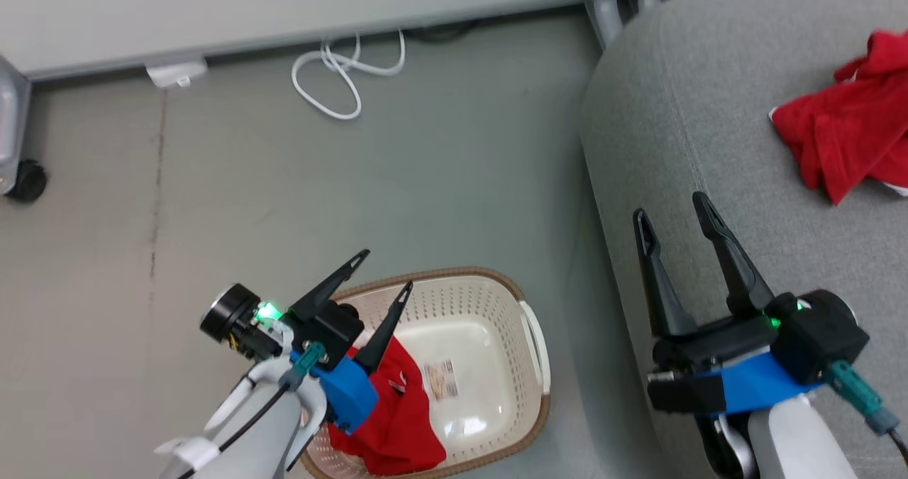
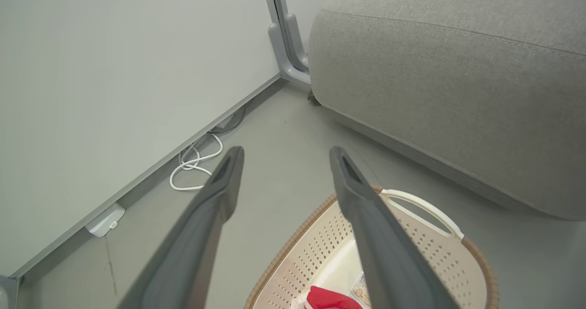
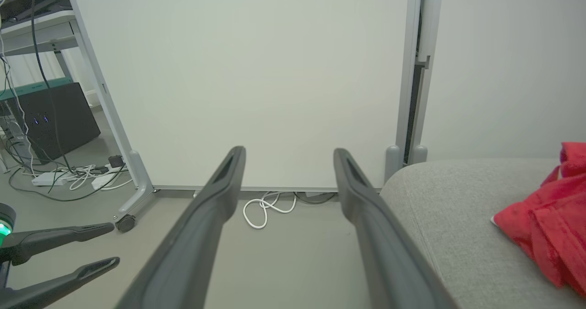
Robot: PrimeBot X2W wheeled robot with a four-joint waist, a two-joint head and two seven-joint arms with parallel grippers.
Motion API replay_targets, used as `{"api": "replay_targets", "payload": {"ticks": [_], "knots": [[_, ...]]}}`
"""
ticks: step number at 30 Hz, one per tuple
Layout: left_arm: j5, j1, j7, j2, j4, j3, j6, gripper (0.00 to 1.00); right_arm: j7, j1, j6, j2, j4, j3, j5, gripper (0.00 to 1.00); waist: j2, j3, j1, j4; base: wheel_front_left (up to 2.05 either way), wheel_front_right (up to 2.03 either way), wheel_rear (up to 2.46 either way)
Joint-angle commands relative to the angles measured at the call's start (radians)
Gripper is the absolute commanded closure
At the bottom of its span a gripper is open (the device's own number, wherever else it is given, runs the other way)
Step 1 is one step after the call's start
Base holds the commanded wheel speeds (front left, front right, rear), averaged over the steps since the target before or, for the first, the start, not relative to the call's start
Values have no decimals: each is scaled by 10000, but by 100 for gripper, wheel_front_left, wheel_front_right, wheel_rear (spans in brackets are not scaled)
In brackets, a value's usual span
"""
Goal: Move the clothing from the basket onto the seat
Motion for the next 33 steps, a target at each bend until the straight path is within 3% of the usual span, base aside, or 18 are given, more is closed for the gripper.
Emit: {"api": "replay_targets", "payload": {"ticks": [1, 13, 20, 25, 33], "knots": [[-116, -469, -29, 105, 433, -461, -8, 0, -29, -323, 1, -4, -103, 29, -61, 0, 0, 443, -2, 22, 0, 0, 0], [-1116, -3201, 164, 633, 4215, -4551, -10, 0, -18, -2009, 1, -5, -556, 492, 18, 0, 0, 2942, -2, -934, 0, 0, 0], [-1869, -4295, 1077, 886, 5493, -6481, -11, 0, -18, -2624, 1, -4, -831, 648, -6, 0, 0, 4194, -2, -1245, 0, 0, 0], [-1719, -4587, 1889, 929, 5670, -6988, -11, 0, -18, -2934, 1, -5, -993, 708, -18, 0, 0, 4860, -2, -1300, 0, 0, 0], [-202, -4152, 3191, 730, 5520, -7029, -10, 0, -18, -3060, 1, -5, -984, 793, 44, 0, 0, 5166, -2, -1323, 0, 0, 0]]}}
